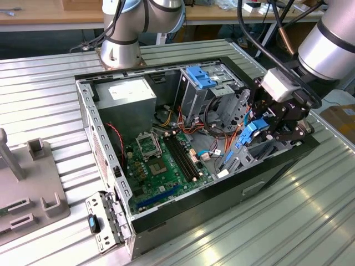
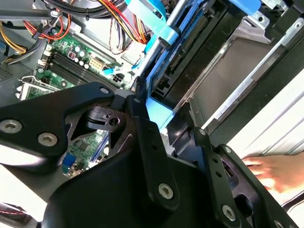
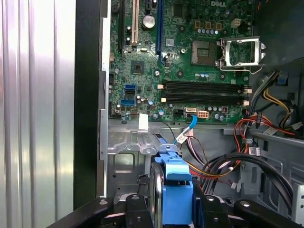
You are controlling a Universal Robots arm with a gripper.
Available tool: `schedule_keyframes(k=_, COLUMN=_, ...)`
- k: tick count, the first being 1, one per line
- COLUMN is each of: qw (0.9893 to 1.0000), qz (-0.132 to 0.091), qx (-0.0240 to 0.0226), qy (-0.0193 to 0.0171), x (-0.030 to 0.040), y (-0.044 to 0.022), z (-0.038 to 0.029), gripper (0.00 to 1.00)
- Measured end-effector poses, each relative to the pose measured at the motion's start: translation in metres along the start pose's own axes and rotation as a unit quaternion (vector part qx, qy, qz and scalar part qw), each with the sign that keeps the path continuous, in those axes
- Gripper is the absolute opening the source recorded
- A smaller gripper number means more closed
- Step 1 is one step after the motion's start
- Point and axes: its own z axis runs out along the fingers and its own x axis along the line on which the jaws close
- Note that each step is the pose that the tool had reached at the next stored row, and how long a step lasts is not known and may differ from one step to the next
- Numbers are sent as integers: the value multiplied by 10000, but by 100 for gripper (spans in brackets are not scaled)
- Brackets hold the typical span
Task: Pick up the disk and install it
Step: 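Insert the disk into the insertion slot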
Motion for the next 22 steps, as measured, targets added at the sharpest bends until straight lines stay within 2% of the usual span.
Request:
schedule_keyframes(k=5, qw=10000, qz=0, qx=0, qy=1, x=0, y=0, z=0, gripper=44)
schedule_keyframes(k=8, qw=10000, qz=0, qx=0, qy=1, x=0, y=0, z=0, gripper=62)
schedule_keyframes(k=19, qw=10000, qz=-33, qx=-3, qy=0, x=-2, y=-3, z=1, gripper=62)
schedule_keyframes(k=22, qw=10000, qz=-33, qx=-3, qy=1, x=-15, y=-36, z=5, gripper=62)
